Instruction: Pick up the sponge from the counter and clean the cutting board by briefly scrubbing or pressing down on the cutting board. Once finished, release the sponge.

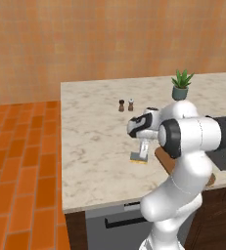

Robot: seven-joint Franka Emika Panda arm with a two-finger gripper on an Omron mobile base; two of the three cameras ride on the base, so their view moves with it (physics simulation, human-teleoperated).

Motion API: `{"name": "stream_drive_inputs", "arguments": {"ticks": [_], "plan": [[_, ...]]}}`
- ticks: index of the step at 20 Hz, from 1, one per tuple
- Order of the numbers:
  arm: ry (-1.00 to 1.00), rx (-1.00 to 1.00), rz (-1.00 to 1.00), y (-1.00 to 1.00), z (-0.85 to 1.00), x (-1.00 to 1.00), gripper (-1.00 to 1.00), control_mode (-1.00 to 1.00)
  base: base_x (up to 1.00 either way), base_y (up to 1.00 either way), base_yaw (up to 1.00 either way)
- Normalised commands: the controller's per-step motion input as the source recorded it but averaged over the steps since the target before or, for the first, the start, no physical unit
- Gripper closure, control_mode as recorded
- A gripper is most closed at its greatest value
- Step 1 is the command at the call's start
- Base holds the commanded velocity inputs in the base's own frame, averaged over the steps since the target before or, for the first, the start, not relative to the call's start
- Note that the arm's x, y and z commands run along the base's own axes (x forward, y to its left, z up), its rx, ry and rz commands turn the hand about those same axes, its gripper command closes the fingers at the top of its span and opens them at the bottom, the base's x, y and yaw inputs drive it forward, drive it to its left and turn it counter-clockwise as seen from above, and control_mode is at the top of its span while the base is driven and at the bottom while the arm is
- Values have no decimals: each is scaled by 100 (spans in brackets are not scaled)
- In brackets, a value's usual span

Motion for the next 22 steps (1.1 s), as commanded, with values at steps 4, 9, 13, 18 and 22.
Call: {"name": "stream_drive_inputs", "arguments": {"ticks": [4, 9, 13, 18, 22], "plan": [[-5, 8, -23, 0, 30, -58, -100, -100, 0, 0, 0], [0, 7, -43, 0, 69, -82, -100, -100, 0, 0, 0], [0, 8, -49, -5, 78, -100, -100, -100, 0, 0, 0], [-5, 1, -36, -14, 80, -100, -100, -100, 0, 0, 0], [-13, 0, -35, 0, 74, -100, -100, -100, 0, 0, 0]]}}
